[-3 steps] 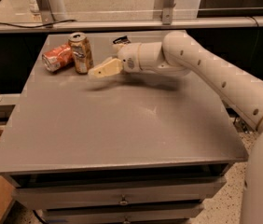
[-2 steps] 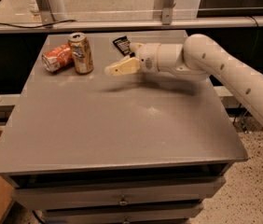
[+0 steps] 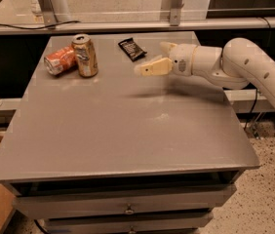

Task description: Move orange can near coke can

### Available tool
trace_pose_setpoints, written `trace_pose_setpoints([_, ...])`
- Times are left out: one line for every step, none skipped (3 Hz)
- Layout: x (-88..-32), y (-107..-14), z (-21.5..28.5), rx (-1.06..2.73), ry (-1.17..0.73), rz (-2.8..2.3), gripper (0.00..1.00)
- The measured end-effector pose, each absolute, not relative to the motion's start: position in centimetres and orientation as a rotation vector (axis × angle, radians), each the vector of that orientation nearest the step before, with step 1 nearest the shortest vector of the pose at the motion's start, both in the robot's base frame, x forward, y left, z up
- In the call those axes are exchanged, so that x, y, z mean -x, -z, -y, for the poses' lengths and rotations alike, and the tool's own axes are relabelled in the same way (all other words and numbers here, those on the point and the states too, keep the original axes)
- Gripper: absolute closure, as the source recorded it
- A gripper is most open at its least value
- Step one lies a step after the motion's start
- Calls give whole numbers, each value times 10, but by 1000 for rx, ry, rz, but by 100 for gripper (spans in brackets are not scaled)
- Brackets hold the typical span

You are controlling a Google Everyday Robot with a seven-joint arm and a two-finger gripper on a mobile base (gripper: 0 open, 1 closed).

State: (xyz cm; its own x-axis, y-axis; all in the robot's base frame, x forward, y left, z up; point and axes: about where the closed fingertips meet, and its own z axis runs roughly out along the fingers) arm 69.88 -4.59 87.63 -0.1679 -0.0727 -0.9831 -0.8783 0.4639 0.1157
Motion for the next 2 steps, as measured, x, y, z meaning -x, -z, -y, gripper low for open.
trace_pose_setpoints([-684, -904, 46, 923, -885, -1535, 0])
trace_pose_setpoints([-684, -904, 46, 923, -886, -1535, 0])
